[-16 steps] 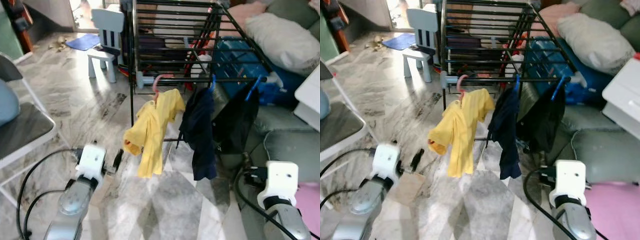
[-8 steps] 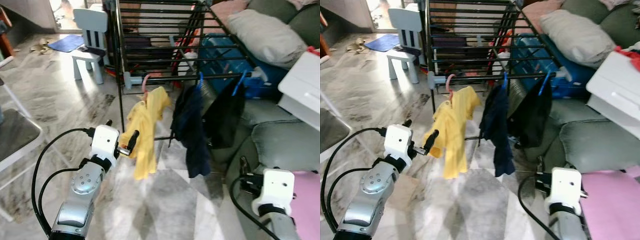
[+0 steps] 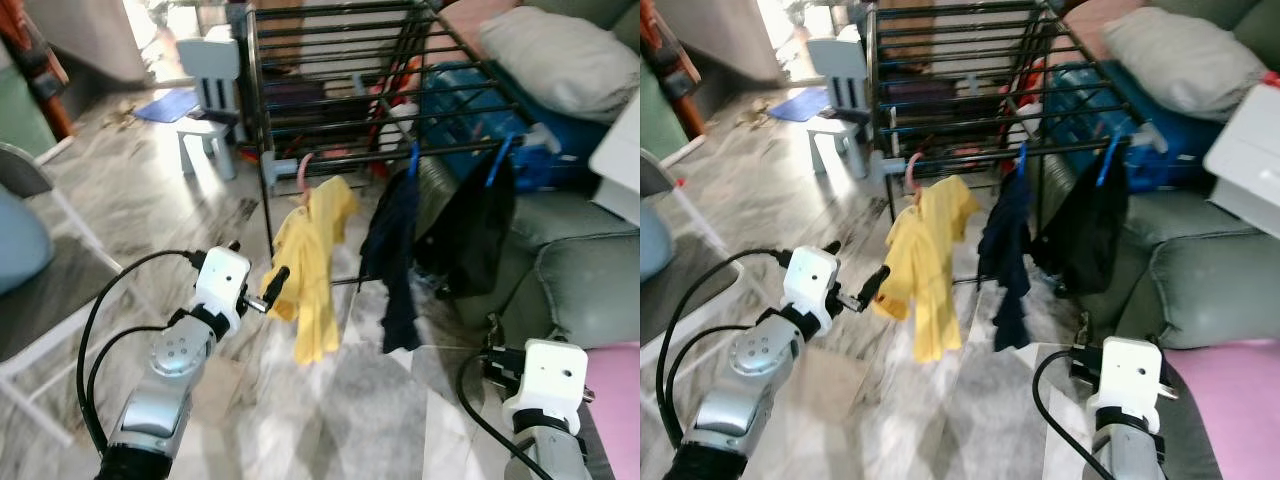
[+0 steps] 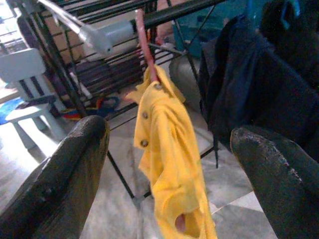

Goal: Hang hanger

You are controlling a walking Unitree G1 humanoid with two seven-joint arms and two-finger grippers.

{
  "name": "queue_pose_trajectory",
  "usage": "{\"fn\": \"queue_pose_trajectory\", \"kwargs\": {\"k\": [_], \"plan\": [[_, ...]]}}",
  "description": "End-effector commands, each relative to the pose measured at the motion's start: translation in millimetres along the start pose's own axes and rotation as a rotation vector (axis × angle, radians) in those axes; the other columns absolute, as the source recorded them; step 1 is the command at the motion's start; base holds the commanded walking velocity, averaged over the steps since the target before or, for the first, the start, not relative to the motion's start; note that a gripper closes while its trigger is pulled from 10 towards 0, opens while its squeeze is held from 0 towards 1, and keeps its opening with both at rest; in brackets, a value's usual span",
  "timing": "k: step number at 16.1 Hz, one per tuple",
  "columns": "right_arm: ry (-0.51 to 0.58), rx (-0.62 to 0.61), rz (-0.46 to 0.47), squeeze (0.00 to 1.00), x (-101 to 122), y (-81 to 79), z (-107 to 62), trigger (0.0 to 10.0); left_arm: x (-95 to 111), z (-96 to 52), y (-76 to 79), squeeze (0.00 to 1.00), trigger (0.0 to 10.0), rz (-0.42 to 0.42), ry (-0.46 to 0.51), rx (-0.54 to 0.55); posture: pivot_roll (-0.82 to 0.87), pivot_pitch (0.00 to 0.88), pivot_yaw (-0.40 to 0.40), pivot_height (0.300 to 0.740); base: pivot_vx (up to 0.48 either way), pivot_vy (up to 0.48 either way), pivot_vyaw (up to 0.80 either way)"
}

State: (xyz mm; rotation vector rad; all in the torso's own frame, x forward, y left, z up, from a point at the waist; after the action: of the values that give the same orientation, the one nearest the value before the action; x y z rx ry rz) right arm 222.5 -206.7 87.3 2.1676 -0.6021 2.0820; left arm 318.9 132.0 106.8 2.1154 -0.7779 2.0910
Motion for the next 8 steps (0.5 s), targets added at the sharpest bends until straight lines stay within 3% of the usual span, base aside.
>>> {"fn": "queue_pose_trajectory", "kwargs": {"k": [1, 5, 8], "plan": [[-0.003, 0.002, 0.021, 0.00, -2, -4.6, -1.1, 10.0, 0, -1.7, 0.0, 0.00, 10.0, -0.005, 0.001, -0.004, 0.03, 0.000, 0.022, 0.740, 0.352, 0.000, 0.00], [-0.007, 0.000, 0.003, 0.00, 0, -2.1, -3.4, 10.0, -1, -2.3, 6.0, 0.00, 10.0, -0.028, -0.005, -0.017, 0.01, 0.000, 0.008, 0.740, 0.357, 0.000, 0.00], [-0.013, -0.001, -0.004, 0.00, 1, -1.3, -3.5, 10.0, -2, -2.2, 11.1, 0.00, 10.0, -0.037, -0.010, -0.036, 0.00, 0.000, 0.008, 0.740, 0.366, 0.000, -0.80]]}}
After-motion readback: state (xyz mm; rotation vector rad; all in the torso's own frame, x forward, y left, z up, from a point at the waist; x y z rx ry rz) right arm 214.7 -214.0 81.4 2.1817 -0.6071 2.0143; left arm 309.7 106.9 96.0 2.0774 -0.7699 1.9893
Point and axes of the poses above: a point about 5 cm out from each wrist's last joint towards the gripper, its own z axis pointing out of the wrist towards the gripper, its own x axis along the axis of the wrist's last joint, y = z × x, the point moved 3 cm from there along z, pointing out of the wrist towards the gripper, and after that the axes turned 6 degrees about z, right-handed, at the moved point
